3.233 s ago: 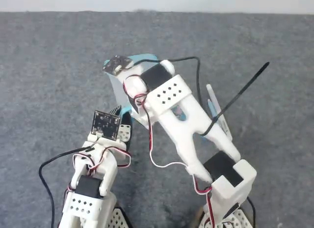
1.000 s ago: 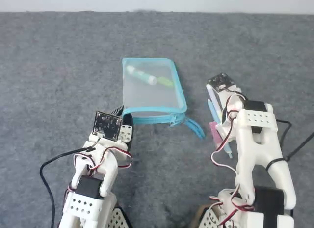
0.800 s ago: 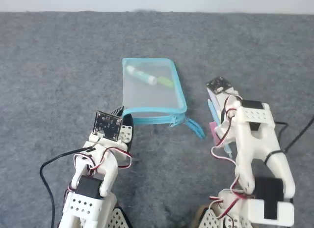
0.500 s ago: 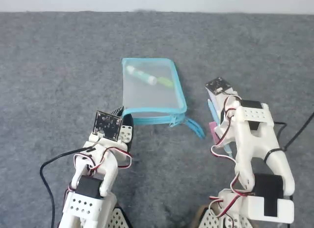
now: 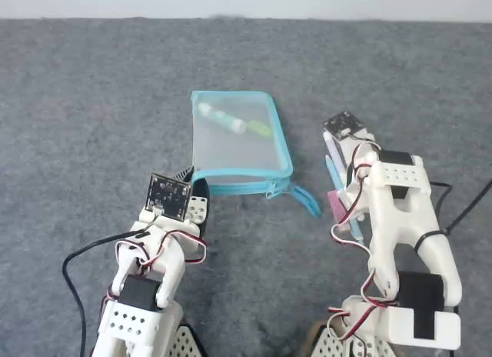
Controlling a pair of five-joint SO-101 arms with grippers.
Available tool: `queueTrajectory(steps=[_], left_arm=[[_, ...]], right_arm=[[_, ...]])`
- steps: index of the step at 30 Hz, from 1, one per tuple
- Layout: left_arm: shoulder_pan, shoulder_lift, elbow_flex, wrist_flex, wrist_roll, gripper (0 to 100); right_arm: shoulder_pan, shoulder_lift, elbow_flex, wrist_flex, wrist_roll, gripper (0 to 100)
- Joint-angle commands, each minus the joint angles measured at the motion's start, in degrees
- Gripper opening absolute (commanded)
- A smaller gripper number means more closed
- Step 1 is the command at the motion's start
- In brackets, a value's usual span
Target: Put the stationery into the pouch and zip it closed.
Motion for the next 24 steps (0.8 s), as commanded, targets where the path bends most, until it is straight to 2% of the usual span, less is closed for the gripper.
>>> queueTrajectory(steps=[1, 13, 15, 21, 24], left_arm=[[0.18, -0.79, -0.57, 0.26, -0.26, 1], [0.18, -1.05, -0.57, 1.76, -0.26, 1], [0.18, -1.05, -0.57, 1.76, -0.26, 1], [0.18, -1.05, -0.57, 1.58, -0.35, 1], [0.18, -1.05, -0.57, 1.58, -0.35, 1]], right_arm=[[0.40, 0.48, -2.99, -1.10, 0.35, 29.6], [2.24, 12.00, -3.34, -7.96, 0.26, 29.2], [2.42, 12.09, -3.34, -7.60, 0.26, 24.0], [3.65, 11.65, -3.43, -6.29, 0.26, 0.2], [5.05, 10.86, -3.52, -5.85, -0.62, 2.7]])
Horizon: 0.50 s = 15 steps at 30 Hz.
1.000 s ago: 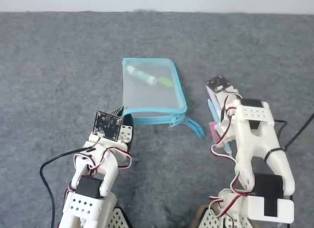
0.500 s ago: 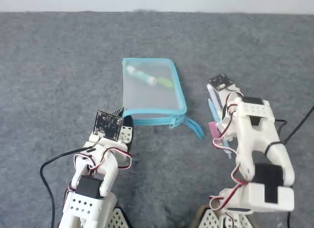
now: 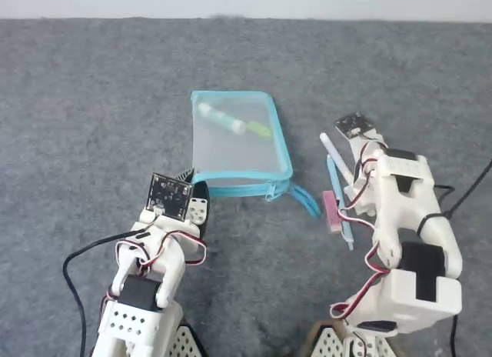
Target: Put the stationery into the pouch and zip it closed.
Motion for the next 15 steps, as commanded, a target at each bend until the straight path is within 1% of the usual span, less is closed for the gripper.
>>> queueTrajectory(steps=[1, 4, 8, 11, 15], left_arm=[[0.18, -1.05, -0.57, 0.00, -0.35, 1], [0.18, -1.05, -0.57, 0.00, -0.35, 1], [0.18, -1.05, -0.57, 0.09, -0.35, 1], [0.18, -1.05, -0.57, 0.09, -0.35, 1], [0.18, -1.05, -0.57, 0.09, -0.35, 1]], right_arm=[[1.19, -1.36, -0.44, 1.01, -1.93, 2.6], [1.80, -4.88, -0.35, 2.15, -5.10, 2.6], [0.66, -14.37, -0.35, 10.15, -5.89, 0.9], [-0.66, -25.27, -0.35, 17.71, -5.89, 0.8], [-4.18, -42.24, -0.35, 27.12, -5.89, 0.8]])
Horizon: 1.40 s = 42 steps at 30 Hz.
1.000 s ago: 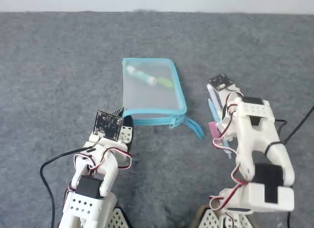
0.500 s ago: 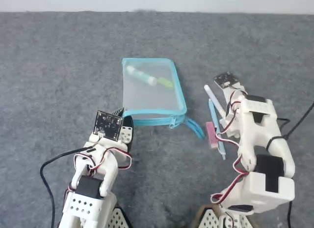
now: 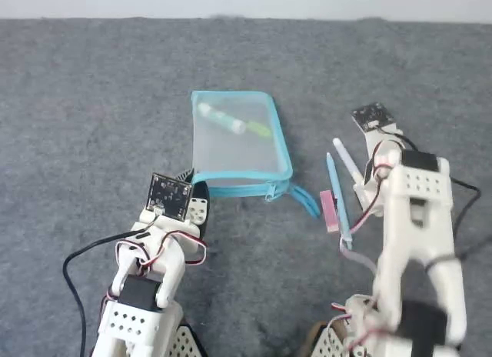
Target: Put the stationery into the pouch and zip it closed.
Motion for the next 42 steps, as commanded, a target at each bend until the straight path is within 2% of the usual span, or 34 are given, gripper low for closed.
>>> queueTrajectory(steps=[1, 9, 15, 22, 33, 38, 42], left_arm=[[0.18, -1.05, -0.57, 0.09, -0.35, 1], [0.18, -1.05, -0.57, 0.18, -0.35, 1], [0.18, -1.05, -0.57, 0.18, -0.35, 1], [0.18, -1.05, -0.57, 0.18, -0.35, 1], [0.18, -1.05, -0.57, 0.09, -0.35, 1], [0.18, -1.05, -0.57, 0.00, -0.35, 1], [0.18, -1.05, -0.57, -0.09, -0.35, 1]], right_arm=[[-4.88, -19.03, -1.49, 9.63, -0.70, 0.8], [-20.70, -42.42, -1.41, 24.66, -0.79, 0.7], [-31.16, -46.20, -1.05, 28.79, -1.32, 0.7], [-34.95, -39.96, -1.23, 26.24, -4.40, 0.7], [-35.38, -26.33, -1.58, 17.80, -5.98, 0.7], [-35.65, -32.48, -1.67, 18.15, -5.80, 0.7], [-40.31, -40.40, -1.23, 22.46, -3.69, 0.6]])
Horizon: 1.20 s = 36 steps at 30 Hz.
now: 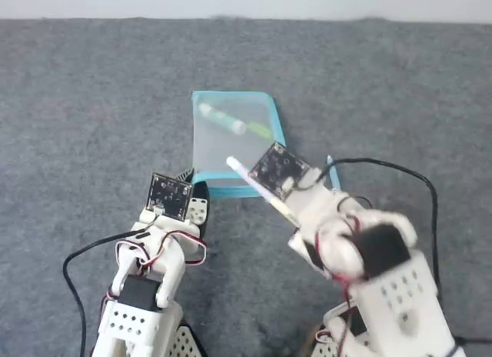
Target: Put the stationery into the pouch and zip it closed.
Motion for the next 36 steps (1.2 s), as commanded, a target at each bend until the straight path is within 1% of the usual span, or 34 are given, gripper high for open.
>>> queueTrajectory(steps=[1, 6, 11, 18, 23, 26, 29, 32, 36], left_arm=[[0.18, -1.05, -0.57, -0.18, -0.35, 1], [0.26, -1.05, -0.57, -0.70, -0.35, 1], [0.18, -0.88, -0.57, -0.62, -0.35, 1], [0.18, -0.70, -0.57, -0.53, -0.35, 1], [0.18, -0.70, -0.57, -0.53, -0.35, 1], [0.18, -0.79, -0.57, -0.53, -0.35, 1], [0.18, -0.88, -0.57, -0.62, -0.35, 1], [0.18, -0.88, -0.57, -0.62, -0.35, 1], [0.18, -0.88, -0.57, -0.62, -0.35, 1]], right_arm=[[-4.18, -6.73, -1.14, 3.56, 0.53, 0.6], [-5.32, -5.93, -1.14, 4.79, -0.26, 0.6], [-5.32, -0.31, -1.14, 4.70, -0.09, 0.6], [-5.05, 6.46, -1.23, 0.13, -0.53, 0.6], [-1.10, 12.35, -2.64, -3.47, -3.96, 0.6], [0.48, 17.80, -7.47, -4.88, -5.98, 0.6], [0.13, 24.22, -15.56, -4.70, -8.09, 0.7], [-1.98, 30.81, -23.65, -3.38, -8.97, 0.9], [-7.34, 38.90, -32.35, -0.31, -8.53, 1.1]])
